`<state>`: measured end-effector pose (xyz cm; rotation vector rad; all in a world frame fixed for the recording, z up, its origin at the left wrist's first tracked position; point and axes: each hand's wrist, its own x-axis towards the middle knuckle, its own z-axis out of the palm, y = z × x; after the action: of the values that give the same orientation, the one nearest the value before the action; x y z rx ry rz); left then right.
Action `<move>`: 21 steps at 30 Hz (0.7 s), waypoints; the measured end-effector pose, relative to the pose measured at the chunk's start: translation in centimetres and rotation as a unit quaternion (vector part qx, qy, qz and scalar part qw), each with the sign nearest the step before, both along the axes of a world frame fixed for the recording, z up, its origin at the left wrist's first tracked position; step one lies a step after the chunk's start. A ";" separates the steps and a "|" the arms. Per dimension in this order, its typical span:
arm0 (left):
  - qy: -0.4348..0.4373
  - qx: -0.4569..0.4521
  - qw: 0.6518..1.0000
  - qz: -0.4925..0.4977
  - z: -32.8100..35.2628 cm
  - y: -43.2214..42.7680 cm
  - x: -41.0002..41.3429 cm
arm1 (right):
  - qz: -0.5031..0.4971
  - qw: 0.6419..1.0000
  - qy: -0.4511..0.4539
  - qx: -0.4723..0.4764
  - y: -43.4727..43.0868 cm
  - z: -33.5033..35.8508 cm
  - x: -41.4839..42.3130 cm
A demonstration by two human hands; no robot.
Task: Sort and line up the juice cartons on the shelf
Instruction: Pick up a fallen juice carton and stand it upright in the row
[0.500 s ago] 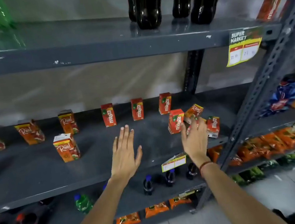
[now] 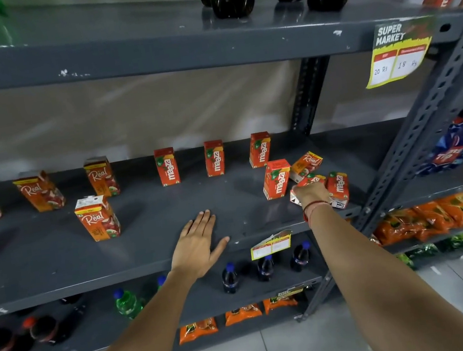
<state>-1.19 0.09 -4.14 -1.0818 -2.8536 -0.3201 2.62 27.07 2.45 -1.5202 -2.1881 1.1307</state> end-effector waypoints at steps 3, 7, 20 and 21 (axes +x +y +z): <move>0.010 -0.019 1.000 0.002 0.0 0.0 0.1 | 0.006 0.998 0.019 -0.053 0.7 0.3 -0.1; 0.024 -0.040 0.999 -0.002 0.0 0.1 0.1 | -0.011 0.984 0.078 -0.158 1.4 -0.3 0.2; 0.053 -0.052 0.997 -0.021 -0.2 -0.5 -0.5 | -0.040 0.891 0.357 -0.278 -4.2 -1.4 3.5; 0.054 -0.051 0.997 -0.019 -0.1 -0.7 -0.5 | 0.018 0.898 0.358 -0.254 -4.8 -1.1 3.3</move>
<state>-1.74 -0.61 -4.27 -1.1348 -2.7833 -0.1153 5.91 22.27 1.36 -0.9501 -1.4796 1.9916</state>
